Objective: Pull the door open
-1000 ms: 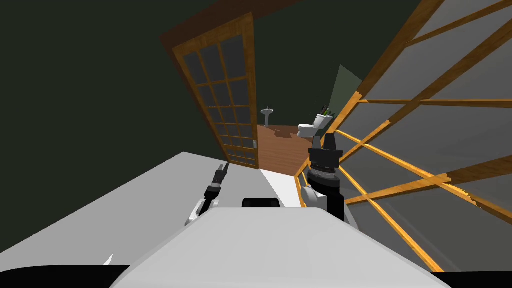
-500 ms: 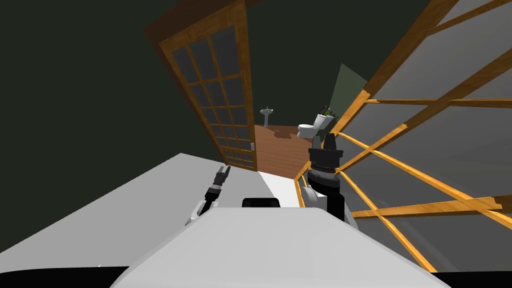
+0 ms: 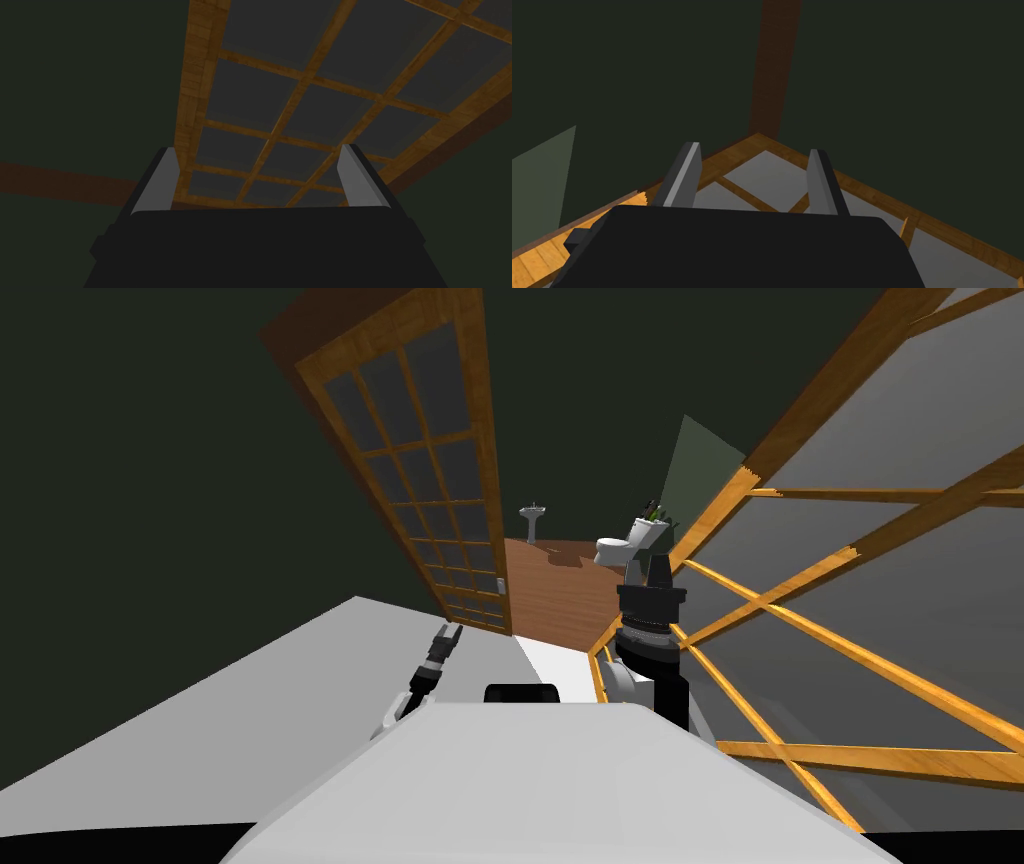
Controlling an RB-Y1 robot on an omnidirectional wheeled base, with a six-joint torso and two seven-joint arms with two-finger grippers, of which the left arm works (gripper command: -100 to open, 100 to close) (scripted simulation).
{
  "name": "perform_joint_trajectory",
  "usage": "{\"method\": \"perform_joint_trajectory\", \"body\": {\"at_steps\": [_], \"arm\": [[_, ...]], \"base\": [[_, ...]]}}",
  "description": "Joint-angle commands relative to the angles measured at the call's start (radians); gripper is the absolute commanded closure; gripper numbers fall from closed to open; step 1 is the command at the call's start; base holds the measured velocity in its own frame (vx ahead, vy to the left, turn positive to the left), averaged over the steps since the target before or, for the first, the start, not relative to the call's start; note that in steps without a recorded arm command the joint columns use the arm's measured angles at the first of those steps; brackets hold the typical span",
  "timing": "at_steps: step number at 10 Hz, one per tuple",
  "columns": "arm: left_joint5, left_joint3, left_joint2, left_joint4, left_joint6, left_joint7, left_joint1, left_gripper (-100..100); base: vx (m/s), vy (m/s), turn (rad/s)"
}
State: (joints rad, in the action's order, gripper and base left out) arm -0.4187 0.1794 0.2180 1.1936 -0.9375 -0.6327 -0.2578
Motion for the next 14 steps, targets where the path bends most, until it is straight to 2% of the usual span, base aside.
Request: {"method": "perform_joint_trajectory", "body": {"at_steps": [1, 4, 7, 9, 11, 14], "arm": [[-0.016, 0.007, 0.004, -0.038, -0.019, -0.030, 0.009, -100], [-0.053, 0.020, 0.008, -0.122, -0.057, -0.096, 0.031, -100], [-0.075, 0.028, 0.011, -0.169, -0.079, -0.133, 0.044, -100], [-0.100, 0.037, 0.013, -0.227, -0.105, -0.177, 0.059, -100], [-0.112, 0.041, 0.015, -0.254, -0.118, -0.199, 0.066, -100], [-0.144, 0.053, 0.017, -0.326, -0.150, -0.254, 0.085, -100]], "base": [[0.164, -0.069, 0.007], [0.153, -0.074, 0.003], [0.120, -0.059, 0.005], [0.142, -0.069, 0.013], [0.133, -0.056, 0.008], [0.166, -0.080, 0.019]]}}
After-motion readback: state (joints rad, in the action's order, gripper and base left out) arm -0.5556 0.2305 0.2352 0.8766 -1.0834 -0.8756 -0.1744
